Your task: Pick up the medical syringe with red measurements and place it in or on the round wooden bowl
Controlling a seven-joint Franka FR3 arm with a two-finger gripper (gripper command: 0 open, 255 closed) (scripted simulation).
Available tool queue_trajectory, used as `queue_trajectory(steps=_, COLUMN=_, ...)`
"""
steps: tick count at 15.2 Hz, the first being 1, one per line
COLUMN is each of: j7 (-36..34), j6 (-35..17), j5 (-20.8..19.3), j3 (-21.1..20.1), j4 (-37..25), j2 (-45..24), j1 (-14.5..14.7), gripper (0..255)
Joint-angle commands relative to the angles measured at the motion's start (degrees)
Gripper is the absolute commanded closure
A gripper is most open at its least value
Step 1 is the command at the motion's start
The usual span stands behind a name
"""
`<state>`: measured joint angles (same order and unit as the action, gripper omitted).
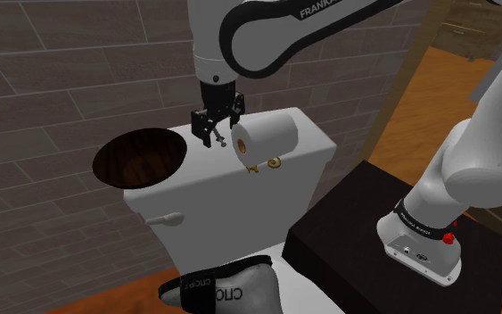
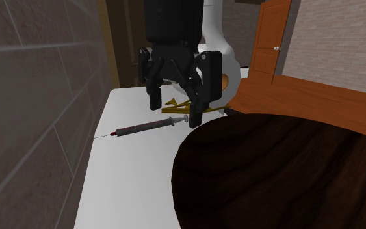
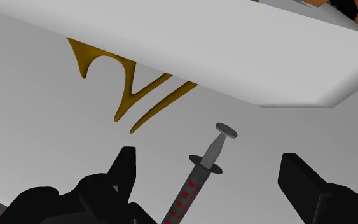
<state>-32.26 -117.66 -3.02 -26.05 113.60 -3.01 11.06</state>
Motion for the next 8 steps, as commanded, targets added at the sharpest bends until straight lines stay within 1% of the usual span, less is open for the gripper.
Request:
queue_trajectory(steps=1, j7=0.0, j6=-0.1, j5=0.0, j3=0.0, j4=0.0, j2=0.0, j1=0.0, gripper=0)
queue_trajectory(steps=4, j7=0.0, j6=-0.1, j5=0.0, j3=0.0, j4=0.0, j2=0.0, j1=0.0, gripper=0)
queue_trajectory(steps=5, j7=0.0, j6=-0.1, j5=0.0, j3=0.0, j4=0.0, j2=0.0, j1=0.0, gripper=255)
queue_trajectory(steps=8, j7=0.0, j6=-0.1, j5=0.0, j3=0.0, j4=0.0, j2=0.0, j1=0.0, gripper=255)
